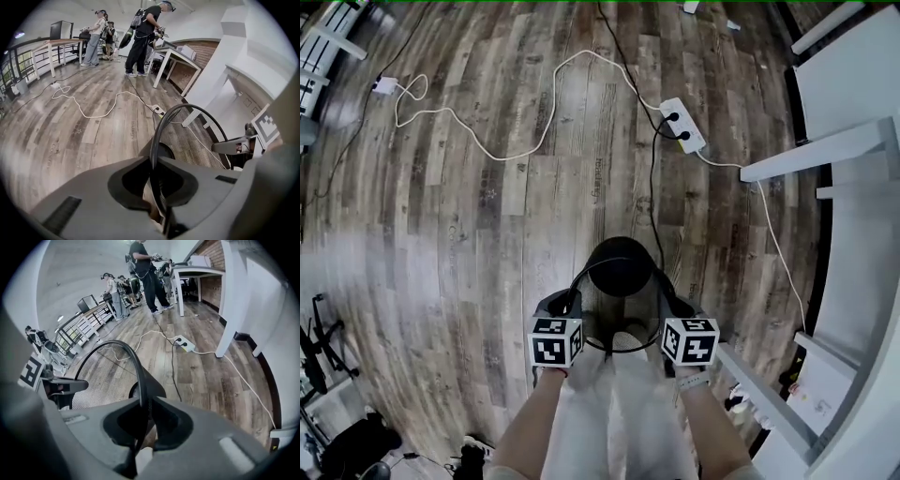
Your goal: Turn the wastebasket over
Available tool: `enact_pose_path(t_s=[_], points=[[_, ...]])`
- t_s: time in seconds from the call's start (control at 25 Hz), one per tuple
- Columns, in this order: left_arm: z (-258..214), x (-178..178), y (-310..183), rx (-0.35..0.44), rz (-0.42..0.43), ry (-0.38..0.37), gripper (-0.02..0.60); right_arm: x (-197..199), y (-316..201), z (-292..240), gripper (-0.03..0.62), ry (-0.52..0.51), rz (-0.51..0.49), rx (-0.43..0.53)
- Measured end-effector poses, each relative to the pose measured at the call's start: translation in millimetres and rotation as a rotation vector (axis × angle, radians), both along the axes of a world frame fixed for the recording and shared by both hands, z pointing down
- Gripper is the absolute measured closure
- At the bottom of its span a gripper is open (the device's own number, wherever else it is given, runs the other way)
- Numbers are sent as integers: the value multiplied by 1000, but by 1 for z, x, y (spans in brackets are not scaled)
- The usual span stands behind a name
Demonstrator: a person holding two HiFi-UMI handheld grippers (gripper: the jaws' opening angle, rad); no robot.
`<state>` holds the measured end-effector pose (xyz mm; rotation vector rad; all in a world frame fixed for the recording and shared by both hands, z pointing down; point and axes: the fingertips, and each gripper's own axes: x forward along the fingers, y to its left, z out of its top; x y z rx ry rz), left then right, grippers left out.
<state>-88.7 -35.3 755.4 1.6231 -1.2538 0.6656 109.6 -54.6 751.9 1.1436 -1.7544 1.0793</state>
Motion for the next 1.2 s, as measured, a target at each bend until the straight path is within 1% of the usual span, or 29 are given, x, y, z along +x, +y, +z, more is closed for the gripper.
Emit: enact_pose_path(t_s=[0.2, 0.48, 0.64, 1.0, 1.2], points=[[-45, -4, 2, 3, -13, 2, 561, -4, 1, -44, 565, -15, -9, 12], [-101, -4, 3, 4, -13, 6, 561, -5, 0, -99, 563, -38, 9, 33], [-131, -6, 4, -11, -31, 25, 561, -7, 0, -126, 563, -48, -4, 55], [-187, -11, 9, -23, -65, 46, 560, -14, 0, -181, 562, -66, -6, 87], [-221, -20, 7, -10, -80, 35, 560, -23, -6, -214, 560, -86, 4, 110]])
